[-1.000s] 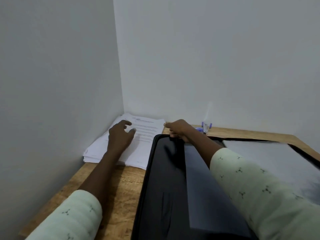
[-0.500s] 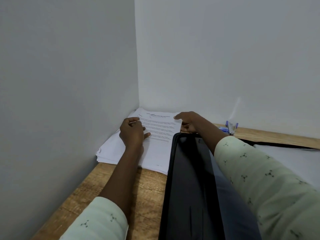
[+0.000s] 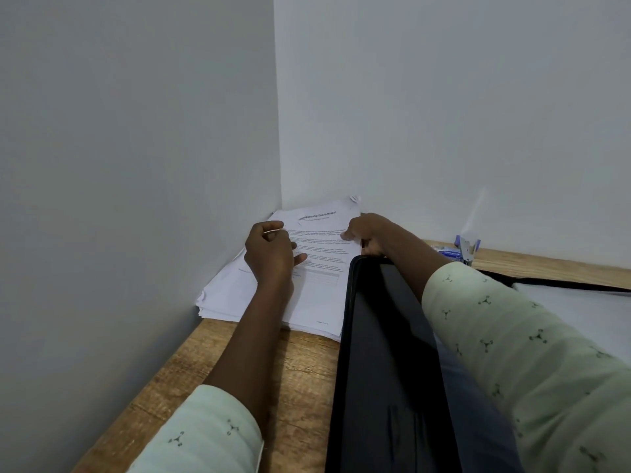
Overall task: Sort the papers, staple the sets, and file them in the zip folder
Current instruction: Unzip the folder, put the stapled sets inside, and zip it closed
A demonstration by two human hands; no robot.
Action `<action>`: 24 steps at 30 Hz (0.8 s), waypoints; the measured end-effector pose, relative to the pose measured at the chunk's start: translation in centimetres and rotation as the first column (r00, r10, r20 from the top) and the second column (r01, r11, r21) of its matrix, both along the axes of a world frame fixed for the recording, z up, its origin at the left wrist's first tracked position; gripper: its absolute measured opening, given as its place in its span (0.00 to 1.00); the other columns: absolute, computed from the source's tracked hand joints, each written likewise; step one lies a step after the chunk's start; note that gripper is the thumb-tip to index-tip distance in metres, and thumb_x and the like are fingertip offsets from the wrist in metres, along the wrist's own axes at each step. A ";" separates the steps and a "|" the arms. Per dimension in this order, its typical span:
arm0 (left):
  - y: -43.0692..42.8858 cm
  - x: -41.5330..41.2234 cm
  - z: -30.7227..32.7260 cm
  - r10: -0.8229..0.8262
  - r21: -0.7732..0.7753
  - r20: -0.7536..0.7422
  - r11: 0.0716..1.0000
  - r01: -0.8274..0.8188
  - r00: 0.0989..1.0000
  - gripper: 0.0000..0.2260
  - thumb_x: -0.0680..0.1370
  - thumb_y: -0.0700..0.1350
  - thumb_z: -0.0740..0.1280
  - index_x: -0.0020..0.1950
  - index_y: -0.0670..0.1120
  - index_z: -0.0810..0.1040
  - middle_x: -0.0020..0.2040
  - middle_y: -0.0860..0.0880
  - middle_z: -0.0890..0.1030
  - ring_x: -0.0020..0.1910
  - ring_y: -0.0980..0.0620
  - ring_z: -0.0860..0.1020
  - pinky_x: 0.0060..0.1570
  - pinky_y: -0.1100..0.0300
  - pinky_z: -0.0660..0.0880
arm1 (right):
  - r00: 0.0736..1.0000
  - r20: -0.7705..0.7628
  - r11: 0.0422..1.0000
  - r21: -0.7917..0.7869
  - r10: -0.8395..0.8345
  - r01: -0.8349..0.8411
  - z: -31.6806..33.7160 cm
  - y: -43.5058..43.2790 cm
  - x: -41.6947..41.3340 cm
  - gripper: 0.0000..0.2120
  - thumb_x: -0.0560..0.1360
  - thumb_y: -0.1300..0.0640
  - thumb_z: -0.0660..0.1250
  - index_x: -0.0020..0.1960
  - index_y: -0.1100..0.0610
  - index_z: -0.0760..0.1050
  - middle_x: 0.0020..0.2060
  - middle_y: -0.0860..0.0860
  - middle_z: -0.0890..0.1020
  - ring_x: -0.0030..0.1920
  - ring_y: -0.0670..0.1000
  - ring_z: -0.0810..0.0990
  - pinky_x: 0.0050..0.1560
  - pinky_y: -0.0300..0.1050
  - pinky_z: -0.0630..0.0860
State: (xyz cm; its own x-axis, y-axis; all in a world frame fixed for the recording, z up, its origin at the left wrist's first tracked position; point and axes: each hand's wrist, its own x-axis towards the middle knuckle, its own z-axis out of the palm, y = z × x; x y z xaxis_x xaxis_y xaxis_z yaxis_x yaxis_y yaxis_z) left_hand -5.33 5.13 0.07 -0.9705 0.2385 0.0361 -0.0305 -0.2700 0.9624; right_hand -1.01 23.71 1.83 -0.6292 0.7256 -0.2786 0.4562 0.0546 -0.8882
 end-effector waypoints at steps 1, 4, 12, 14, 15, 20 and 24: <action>-0.1 0.1 0.1 0.017 0.005 -0.030 1.000 -0.017 0.999 0.09 0.79 0.35 0.62 0.54 0.45 0.78 0.50 0.46 0.79 0.44 0.48 0.82 0.33 0.55 0.83 | 0.998 -0.063 1.000 0.011 -0.023 0.024 0.0 0.0 0.0 0.23 0.73 0.70 0.67 0.68 0.65 0.69 0.66 0.59 0.75 0.62 0.63 0.76 0.66 0.60 0.72; -0.3 0.4 1.2 0.093 0.057 -0.169 0.995 -0.084 0.981 0.08 0.80 0.36 0.62 0.53 0.47 0.77 0.51 0.48 0.79 0.41 0.51 0.81 0.35 0.56 0.82 | 0.940 -0.292 0.984 -0.004 -0.174 0.181 1.3 0.3 0.3 0.20 0.71 0.69 0.69 0.63 0.61 0.74 0.60 0.59 0.79 0.59 0.61 0.79 0.62 0.60 0.76; -1.1 0.1 2.9 0.253 0.194 -0.361 0.962 -0.194 0.898 0.10 0.77 0.35 0.63 0.52 0.49 0.77 0.49 0.52 0.81 0.46 0.54 0.80 0.48 0.46 0.82 | 0.606 -0.787 0.943 0.101 -0.118 0.316 12.7 0.2 2.8 0.10 0.65 0.60 0.68 0.43 0.49 0.82 0.46 0.53 0.86 0.50 0.57 0.84 0.55 0.61 0.80; -1.5 -0.1 3.1 0.267 0.194 -0.370 0.959 -0.207 0.890 0.11 0.76 0.37 0.64 0.53 0.50 0.77 0.49 0.55 0.80 0.47 0.57 0.79 0.52 0.46 0.80 | 0.564 -0.824 0.910 0.196 -0.048 0.365 16.0 -1.9 4.7 0.10 0.67 0.61 0.67 0.45 0.50 0.80 0.46 0.53 0.85 0.50 0.56 0.84 0.56 0.59 0.80; -1.8 -0.1 3.2 0.267 0.191 -0.389 0.960 -0.206 0.882 0.11 0.77 0.37 0.64 0.55 0.50 0.77 0.50 0.54 0.80 0.49 0.57 0.79 0.53 0.52 0.80 | 0.568 -0.823 0.879 0.253 -0.024 0.404 17.6 -2.7 5.6 0.09 0.68 0.61 0.67 0.46 0.51 0.80 0.46 0.52 0.85 0.50 0.55 0.84 0.56 0.56 0.81; -2.3 1.7 4.1 0.187 0.144 -0.442 0.980 -0.136 0.877 0.12 0.80 0.47 0.66 0.63 0.50 0.73 0.63 0.50 0.74 0.60 0.54 0.73 0.50 0.73 0.69 | 0.652 -0.758 0.729 0.442 -0.008 0.522 21.8 -4.1 11.3 0.11 0.73 0.63 0.64 0.53 0.54 0.78 0.46 0.47 0.83 0.49 0.47 0.82 0.50 0.38 0.77; -3.3 3.4 5.6 -0.062 0.083 -0.287 0.993 0.089 0.956 0.15 0.80 0.59 0.64 0.61 0.51 0.75 0.60 0.51 0.77 0.60 0.52 0.77 0.55 0.59 0.74 | 0.720 -0.693 0.817 0.397 -0.031 0.418 20.5 -3.1 16.0 0.12 0.69 0.64 0.66 0.47 0.49 0.79 0.49 0.50 0.84 0.51 0.50 0.83 0.58 0.47 0.80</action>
